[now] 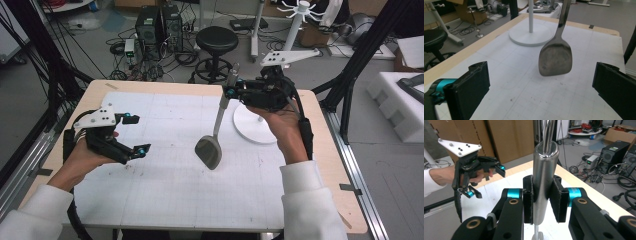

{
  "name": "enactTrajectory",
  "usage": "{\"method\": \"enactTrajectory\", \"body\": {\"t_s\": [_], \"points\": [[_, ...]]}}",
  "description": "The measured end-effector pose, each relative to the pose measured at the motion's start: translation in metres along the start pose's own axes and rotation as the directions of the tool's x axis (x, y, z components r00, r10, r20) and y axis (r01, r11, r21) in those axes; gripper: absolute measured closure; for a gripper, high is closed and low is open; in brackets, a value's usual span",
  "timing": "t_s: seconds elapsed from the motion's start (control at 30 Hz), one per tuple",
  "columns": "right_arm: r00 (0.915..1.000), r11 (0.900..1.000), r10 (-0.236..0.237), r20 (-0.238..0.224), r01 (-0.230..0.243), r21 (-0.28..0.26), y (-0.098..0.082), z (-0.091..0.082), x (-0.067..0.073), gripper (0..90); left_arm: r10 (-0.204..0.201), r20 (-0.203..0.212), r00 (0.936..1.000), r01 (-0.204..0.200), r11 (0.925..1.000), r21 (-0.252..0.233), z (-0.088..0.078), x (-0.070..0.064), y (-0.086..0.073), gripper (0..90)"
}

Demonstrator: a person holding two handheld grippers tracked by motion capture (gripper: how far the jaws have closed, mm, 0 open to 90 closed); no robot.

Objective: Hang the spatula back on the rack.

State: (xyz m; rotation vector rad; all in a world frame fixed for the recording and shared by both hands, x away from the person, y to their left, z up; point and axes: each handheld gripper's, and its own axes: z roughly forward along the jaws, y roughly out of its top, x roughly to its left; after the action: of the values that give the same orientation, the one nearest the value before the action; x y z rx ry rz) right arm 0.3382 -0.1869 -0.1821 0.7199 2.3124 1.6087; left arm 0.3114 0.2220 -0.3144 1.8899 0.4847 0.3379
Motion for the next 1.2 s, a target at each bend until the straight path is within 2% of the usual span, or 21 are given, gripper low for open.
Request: {"method": "enactTrajectory", "body": {"t_s": [0.07,0.33,0.47,0.7,1.03,1.1,1.2], "points": [[1.0,1.0,0.0,0.006,0.0,0.006,-0.001,-0.003,-0.003,74.9,-0.025,-0.014,0.9996,0.025,0.9996,-0.011,-0.006,0.002,-0.011,1.7],[0.999,1.0,0.002,0.044,-0.003,0.021,-0.003,-0.017,-0.015,75.0,-0.029,-0.047,0.9985,0.028,0.9994,-0.023,-0.019,0.003,-0.036,1.7],[0.9979,1.0,0.01,0.064,-0.011,0.016,-0.004,-0.028,-0.023,75.0,-0.019,-0.083,0.9964,0.017,0.9994,-0.029,-0.024,-0.002,-0.049,1.7],[0.9949,0.999,0.028,0.097,-0.03,0.016,-0.006,-0.045,-0.035,75.0,-0.052,-0.127,0.9905,0.046,0.9975,-0.054,-0.035,0.001,-0.07,1.7],[0.9884,0.998,0.05,0.143,-0.054,0.024,-0.005,-0.069,-0.057,75.0,-0.063,-0.134,0.989,0.055,0.9967,-0.059,-0.04,0.003,-0.084,1.7],[0.9867,0.998,0.052,0.154,-0.056,0.025,-0.004,-0.073,-0.062,75.0,-0.082,-0.123,0.9889,0.075,0.995,-0.065,-0.041,0.003,-0.087,1.7],[0.9843,0.997,0.064,0.164,-0.069,0.024,-0.001,-0.078,-0.07,75.0,-0.085,-0.114,0.9899,0.079,0.9954,-0.053,-0.04,0.002,-0.092,1.7]]}}
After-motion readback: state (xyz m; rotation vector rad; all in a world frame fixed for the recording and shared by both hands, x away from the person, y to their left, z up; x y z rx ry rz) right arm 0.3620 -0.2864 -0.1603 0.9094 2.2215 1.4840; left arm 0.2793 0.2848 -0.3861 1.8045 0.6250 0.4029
